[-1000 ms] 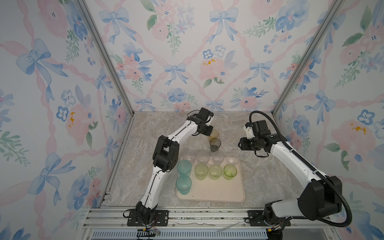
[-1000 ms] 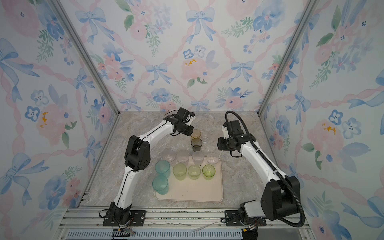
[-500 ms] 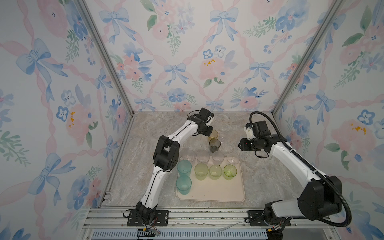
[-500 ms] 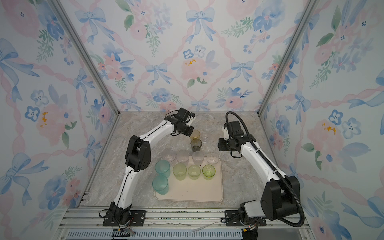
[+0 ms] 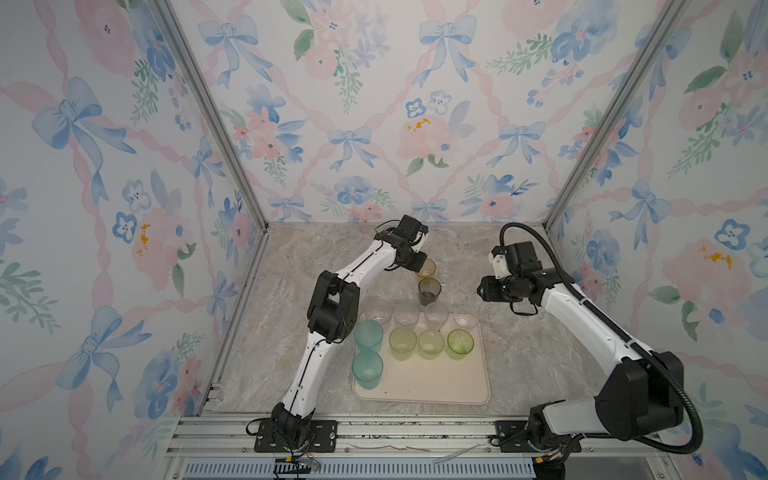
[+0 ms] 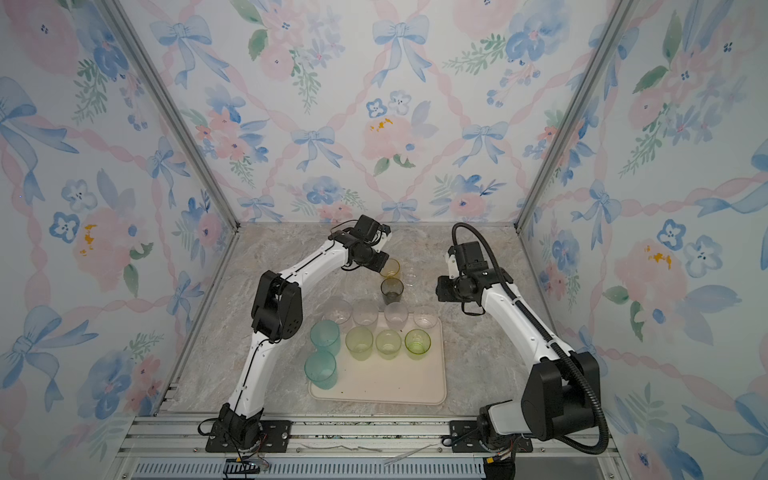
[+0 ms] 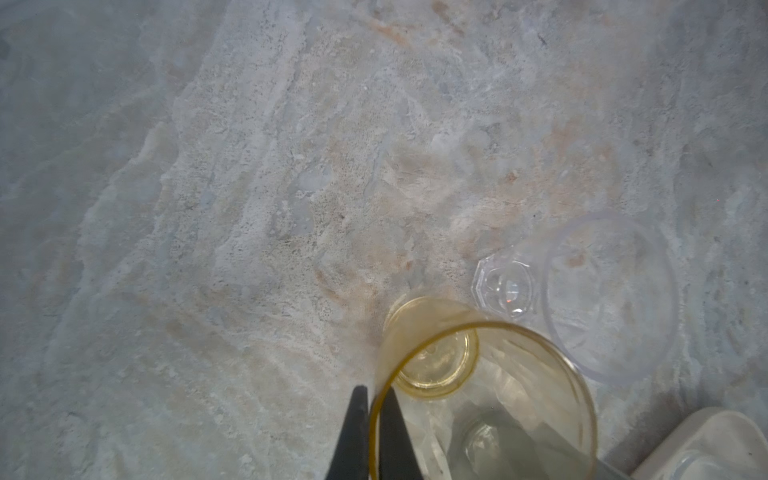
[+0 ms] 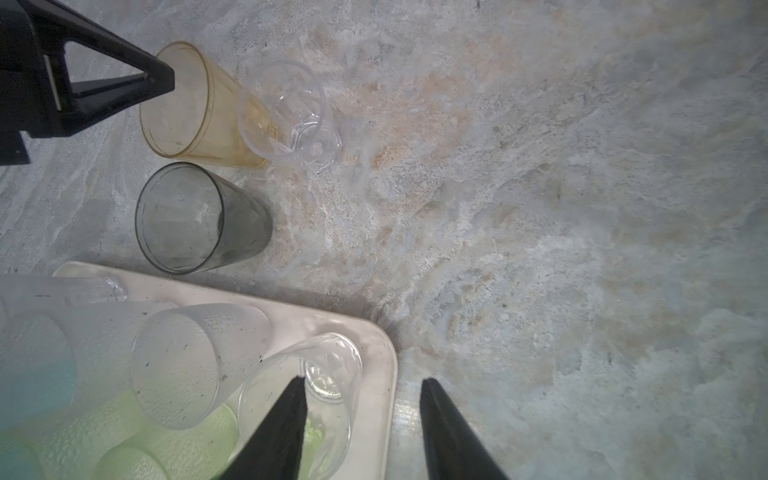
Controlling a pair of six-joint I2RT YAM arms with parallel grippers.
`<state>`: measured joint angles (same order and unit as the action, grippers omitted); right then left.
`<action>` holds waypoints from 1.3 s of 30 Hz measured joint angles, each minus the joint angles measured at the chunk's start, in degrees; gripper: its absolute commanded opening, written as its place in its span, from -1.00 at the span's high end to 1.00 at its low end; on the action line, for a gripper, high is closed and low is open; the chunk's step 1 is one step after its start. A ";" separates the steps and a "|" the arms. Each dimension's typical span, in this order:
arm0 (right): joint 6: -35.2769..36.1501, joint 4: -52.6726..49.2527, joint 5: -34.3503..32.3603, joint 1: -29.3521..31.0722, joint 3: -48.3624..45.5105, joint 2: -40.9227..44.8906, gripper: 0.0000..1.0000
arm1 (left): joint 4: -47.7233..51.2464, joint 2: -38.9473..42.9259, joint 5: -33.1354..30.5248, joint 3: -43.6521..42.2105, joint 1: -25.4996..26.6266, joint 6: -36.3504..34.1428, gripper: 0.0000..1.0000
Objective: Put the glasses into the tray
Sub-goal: 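Move the left gripper over the amber cup and grip its rim, then lift the amber cup with the left gripper and carry it toward the tray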
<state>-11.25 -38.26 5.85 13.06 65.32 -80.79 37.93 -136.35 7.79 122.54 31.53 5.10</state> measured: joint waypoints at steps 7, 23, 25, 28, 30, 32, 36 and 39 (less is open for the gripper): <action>-0.02 0.15 0.02 0.00 -0.24 0.00 0.03 | 0.00 0.09 -1.40 0.00 0.00 -0.11 1.00; -0.04 0.79 0.70 0.00 -0.96 0.76 0.04 | 1.14 10.95 -6.14 -1.51 0.00 -2.19 1.00; -0.04 0.87 0.83 0.00 -0.98 0.85 0.04 | 1.14 13.33 -6.51 -2.60 0.00 -2.73 1.00; -0.07 1.01 1.11 0.00 -1.07 1.07 0.04 | 1.16 17.77 -6.86 -5.31 0.00 -3.69 1.00; -0.09 1.22 1.16 0.00 -1.38 1.31 0.04 | 1.09 20.92 -6.97 -7.52 0.11 -4.44 1.00; -0.26 1.64 1.36 0.00 -1.86 1.57 0.04 | 1.01 25.18 -7.32 -11.02 0.44 -5.35 1.00; -0.68 2.27 1.75 0.09 -2.75 1.84 0.04 | 0.94 34.51 -7.37 -19.52 2.45 -7.13 1.00; -1.20 2.60 1.92 0.66 -3.02 1.86 0.04 | 0.87 41.68 -7.32 -26.53 5.09 -8.57 1.00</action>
<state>-12.45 -35.66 7.77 13.72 62.30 -78.94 38.81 -94.67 0.47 96.01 36.62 -3.46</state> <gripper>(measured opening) 0.481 0.049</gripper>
